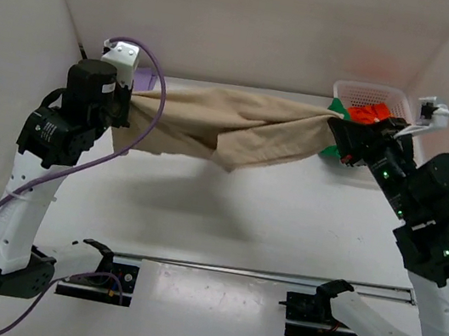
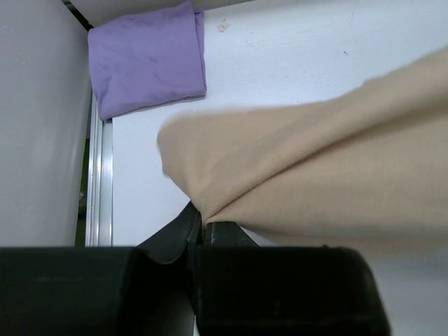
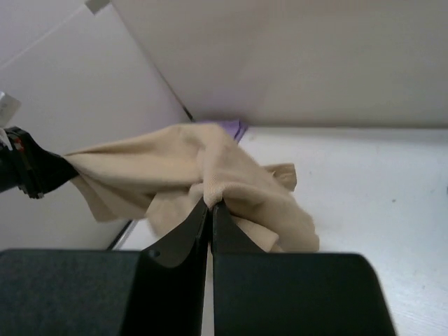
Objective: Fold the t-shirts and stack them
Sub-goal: Flatten out the tshirt
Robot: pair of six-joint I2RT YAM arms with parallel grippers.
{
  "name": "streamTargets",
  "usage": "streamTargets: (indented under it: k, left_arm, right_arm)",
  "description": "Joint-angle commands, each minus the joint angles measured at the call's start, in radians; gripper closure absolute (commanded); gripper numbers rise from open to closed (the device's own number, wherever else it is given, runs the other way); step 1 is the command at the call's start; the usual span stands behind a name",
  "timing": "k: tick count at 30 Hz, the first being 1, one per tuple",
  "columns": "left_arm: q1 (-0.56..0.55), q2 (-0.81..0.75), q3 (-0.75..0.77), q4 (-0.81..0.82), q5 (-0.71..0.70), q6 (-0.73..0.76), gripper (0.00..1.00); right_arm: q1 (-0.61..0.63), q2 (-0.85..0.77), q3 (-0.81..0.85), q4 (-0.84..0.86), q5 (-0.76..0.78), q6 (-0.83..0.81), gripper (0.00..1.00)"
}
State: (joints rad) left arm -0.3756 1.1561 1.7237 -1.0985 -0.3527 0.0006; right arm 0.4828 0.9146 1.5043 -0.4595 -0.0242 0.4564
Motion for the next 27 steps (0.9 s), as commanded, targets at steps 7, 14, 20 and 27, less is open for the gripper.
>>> streamTargets:
  k: [7,14,20,27]
  left_arm:
    - [0.000,0.039,-0.010,0.005,0.055,-0.001,0.88]
    - [0.036,0.326,-0.093,0.120,-0.001,-0.001,0.00]
    - [-0.048,0.374,-0.094,0.088,0.021,-0.001,0.00]
    - [-0.157,0.274,-0.565,0.124,0.007,-0.001,0.03]
  right_arm:
    - [0.004,0.021,0.011,0.030,0.098,-0.045,1.00]
    - [-0.018,0.239,0.005,-0.030,0.115,0.082,1.00]
    - [-0.030,0.460,0.070,-0.182,0.077,0.113,1.00]
    - [-0.030,0.423,-0.090,-0.182,0.109,0.148,1.00]
